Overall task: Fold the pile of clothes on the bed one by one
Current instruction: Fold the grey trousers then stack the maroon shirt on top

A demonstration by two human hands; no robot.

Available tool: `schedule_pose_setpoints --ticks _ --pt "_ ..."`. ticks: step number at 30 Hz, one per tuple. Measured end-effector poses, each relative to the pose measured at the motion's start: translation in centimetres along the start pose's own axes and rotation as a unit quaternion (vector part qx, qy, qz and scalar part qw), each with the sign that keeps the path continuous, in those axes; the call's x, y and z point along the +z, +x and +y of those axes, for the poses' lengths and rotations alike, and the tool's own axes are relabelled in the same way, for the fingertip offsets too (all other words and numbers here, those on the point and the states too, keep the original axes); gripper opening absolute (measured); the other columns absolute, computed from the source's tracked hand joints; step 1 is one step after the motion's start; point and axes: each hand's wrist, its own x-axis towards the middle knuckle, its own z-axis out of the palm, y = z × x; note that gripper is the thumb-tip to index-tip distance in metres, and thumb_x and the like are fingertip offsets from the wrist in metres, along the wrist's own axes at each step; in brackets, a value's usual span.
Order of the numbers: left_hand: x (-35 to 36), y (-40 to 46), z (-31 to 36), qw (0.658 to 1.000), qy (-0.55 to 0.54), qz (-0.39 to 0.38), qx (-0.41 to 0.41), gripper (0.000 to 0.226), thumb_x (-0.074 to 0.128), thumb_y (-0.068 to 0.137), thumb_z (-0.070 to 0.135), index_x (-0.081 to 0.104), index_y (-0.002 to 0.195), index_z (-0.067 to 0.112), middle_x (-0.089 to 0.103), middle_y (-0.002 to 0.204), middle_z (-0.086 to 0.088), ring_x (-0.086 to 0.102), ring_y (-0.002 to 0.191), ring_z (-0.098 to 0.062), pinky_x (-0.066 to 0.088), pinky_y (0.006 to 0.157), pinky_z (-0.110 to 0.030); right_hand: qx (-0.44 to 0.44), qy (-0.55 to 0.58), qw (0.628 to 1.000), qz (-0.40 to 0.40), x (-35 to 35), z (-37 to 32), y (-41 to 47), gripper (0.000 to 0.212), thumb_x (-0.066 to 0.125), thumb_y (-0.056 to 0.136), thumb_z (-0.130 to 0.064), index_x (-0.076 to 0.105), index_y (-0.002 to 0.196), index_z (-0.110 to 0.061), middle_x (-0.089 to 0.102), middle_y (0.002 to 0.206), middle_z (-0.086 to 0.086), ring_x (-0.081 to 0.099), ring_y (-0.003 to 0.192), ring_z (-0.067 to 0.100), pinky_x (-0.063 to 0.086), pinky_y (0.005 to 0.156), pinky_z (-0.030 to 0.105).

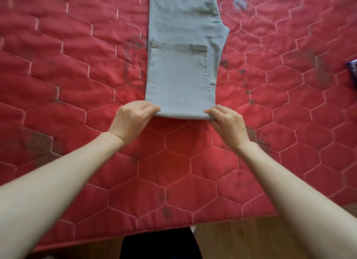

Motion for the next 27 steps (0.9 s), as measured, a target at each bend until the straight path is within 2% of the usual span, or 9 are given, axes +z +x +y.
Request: schedule_pose_setpoints --ticks 2,6,9,11,16,19,21,23,27 --pt "-1.7 -0.2 1.1 0.998 -0.025 0.014 -0.047 0.013 0.06 0.086 0.006 0.072 0.091 0.002 0.072 0.086 -0.01 0.07 0.078 -0.028 0.052 0.068 -0.037 0.025 0.034 0.999 0.009 -1.7 -0.9 -0.1 0.016 0.07 0.078 -0.001 0.073 0.092 -0.008 0.069 0.083 0.005 0.065 0.076 0.029 0.046 0.063 0.033" --pt "-4.8 -2.0 5.2 0.985 -0.087 0.074 -0.128 0.013 0.07 0.078 0.0 0.072 0.091 0.001 0.073 0.089 -0.01 0.069 0.082 -0.022 0.048 0.074 -0.031 0.038 0.138 0.987 0.069 -5.2 -2.8 -2.5 0.013 0.077 0.074 0.0 0.074 0.086 -0.006 0.069 0.079 0.005 0.064 0.069 0.022 0.05 0.062 0.036" --pt "-7.4 -4.4 9.5 0.966 -0.149 0.121 -0.174 0.015 0.07 0.077 0.003 0.073 0.092 0.003 0.07 0.09 0.002 0.062 0.084 0.002 0.047 0.076 -0.016 0.024 0.195 0.976 0.095 -8.4 -4.1 -5.8 0.015 0.081 0.073 -0.003 0.073 0.084 -0.008 0.069 0.079 0.0 0.062 0.071 0.011 0.047 0.064 0.022" --pt "-9.1 -6.5 12.6 0.954 -0.169 0.137 -0.206 0.015 0.073 0.079 0.01 0.073 0.093 0.005 0.068 0.091 0.008 0.06 0.086 0.011 0.046 0.078 -0.011 0.016 0.22 0.971 0.089 -10.8 -4.9 -8.4 0.015 0.082 0.073 -0.006 0.072 0.084 -0.009 0.069 0.08 -0.003 0.062 0.073 0.006 0.047 0.066 0.019" --pt "-12.9 -10.7 20.4 0.941 -0.195 0.122 -0.249 0.019 0.074 0.075 0.014 0.073 0.093 0.008 0.069 0.09 0.012 0.062 0.085 0.01 0.046 0.079 -0.009 0.004 0.304 0.952 0.046 -16.0 -6.5 -14.9 0.015 0.079 0.075 -0.009 0.071 0.087 -0.009 0.069 0.084 -0.007 0.063 0.078 0.006 0.05 0.07 0.022" --pt "-14.0 -12.8 23.4 0.934 -0.22 0.09 -0.267 0.021 0.074 0.074 0.02 0.073 0.093 0.012 0.071 0.09 0.012 0.065 0.085 0.006 0.047 0.079 -0.01 0.011 0.325 0.945 0.011 -17.3 -6.8 -17.9 0.016 0.076 0.076 -0.019 0.071 0.089 -0.011 0.069 0.085 -0.009 0.064 0.077 0.005 0.049 0.069 0.019" --pt "-14.1 -13.4 24.0 0.929 -0.233 0.074 -0.278 0.022 0.075 0.073 0.022 0.073 0.094 0.017 0.072 0.091 0.014 0.067 0.086 0.002 0.05 0.079 -0.014 0.025 0.332 0.943 -0.009 -17.3 -6.4 -18.3 0.018 0.078 0.074 -0.019 0.071 0.09 -0.014 0.069 0.084 -0.011 0.065 0.076 0.003 0.05 0.068 0.018" --pt "-13.9 -12.7 23.6 0.921 -0.252 0.065 -0.289 0.023 0.077 0.073 0.02 0.074 0.095 0.018 0.073 0.092 0.015 0.069 0.087 -0.002 0.052 0.08 -0.019 0.042 0.334 0.941 -0.022 -16.9 -5.8 -17.1 0.023 0.082 0.071 -0.008 0.071 0.089 -0.017 0.07 0.084 -0.013 0.065 0.077 0.001 0.051 0.069 0.018" --pt "-12.9 -8.3 20.7 0.883 -0.296 0.104 -0.35 0.025 0.078 0.071 0.023 0.073 0.094 0.031 0.073 0.09 0.015 0.068 0.084 -0.002 0.052 0.079 -0.016 0.094 0.363 0.927 -0.021 -15.9 -4.5 -12.0 0.026 0.082 0.07 -0.006 0.071 0.085 -0.023 0.07 0.081 -0.016 0.061 0.075 -0.002 0.048 0.069 0.018"
